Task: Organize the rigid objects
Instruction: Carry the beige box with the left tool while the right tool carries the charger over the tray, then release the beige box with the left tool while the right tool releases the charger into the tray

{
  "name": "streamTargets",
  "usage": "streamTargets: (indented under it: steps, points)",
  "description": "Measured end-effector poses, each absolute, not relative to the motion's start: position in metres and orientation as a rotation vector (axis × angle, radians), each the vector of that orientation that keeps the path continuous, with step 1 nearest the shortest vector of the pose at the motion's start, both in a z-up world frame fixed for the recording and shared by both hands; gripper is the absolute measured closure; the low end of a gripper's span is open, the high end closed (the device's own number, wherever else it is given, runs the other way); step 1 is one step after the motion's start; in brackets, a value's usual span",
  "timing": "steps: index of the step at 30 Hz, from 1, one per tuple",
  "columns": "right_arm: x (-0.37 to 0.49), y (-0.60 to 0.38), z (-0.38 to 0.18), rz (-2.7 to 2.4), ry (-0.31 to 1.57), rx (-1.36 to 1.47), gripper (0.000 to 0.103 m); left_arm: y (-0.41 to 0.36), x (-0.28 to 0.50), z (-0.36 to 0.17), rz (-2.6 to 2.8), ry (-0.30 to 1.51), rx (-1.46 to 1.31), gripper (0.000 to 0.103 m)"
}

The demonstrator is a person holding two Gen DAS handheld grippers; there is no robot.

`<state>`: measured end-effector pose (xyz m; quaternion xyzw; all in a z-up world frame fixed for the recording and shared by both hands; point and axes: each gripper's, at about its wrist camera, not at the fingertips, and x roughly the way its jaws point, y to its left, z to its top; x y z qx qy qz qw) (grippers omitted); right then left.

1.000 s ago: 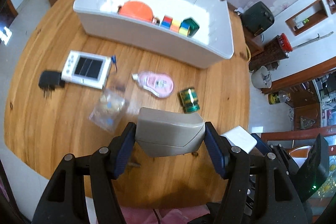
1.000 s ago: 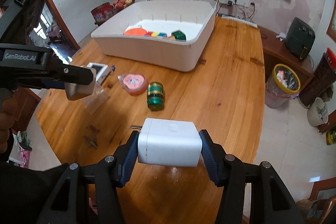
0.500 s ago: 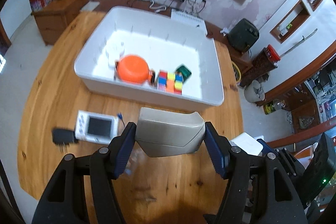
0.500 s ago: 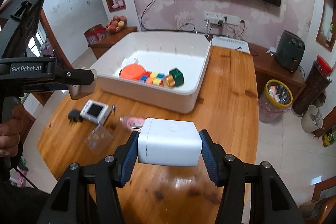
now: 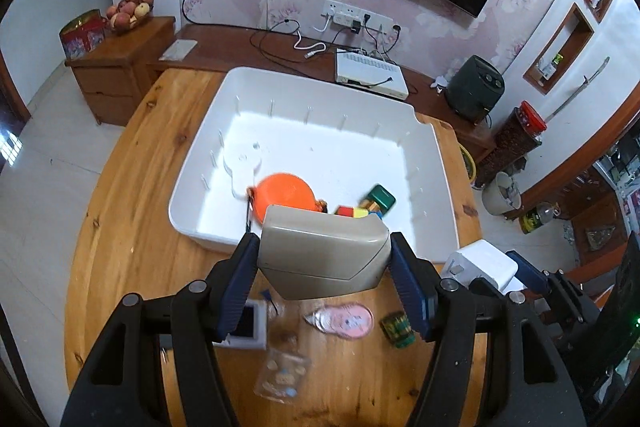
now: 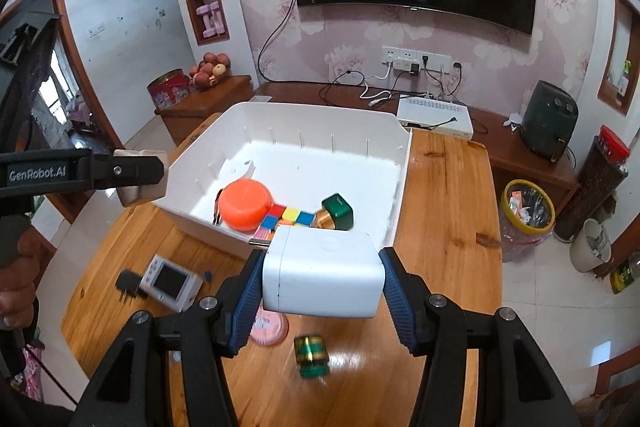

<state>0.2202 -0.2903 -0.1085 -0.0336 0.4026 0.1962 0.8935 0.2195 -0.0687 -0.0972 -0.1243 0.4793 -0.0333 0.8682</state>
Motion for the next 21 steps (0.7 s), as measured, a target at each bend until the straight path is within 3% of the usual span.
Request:
streamTargets:
  steps: [21]
  points:
    - [0.265, -0.273, -0.137, 0.314, 0.875, -0.015, 0.047, -0.065, 0.281, -0.137, -0.122, 1.088, -0.247, 0.034]
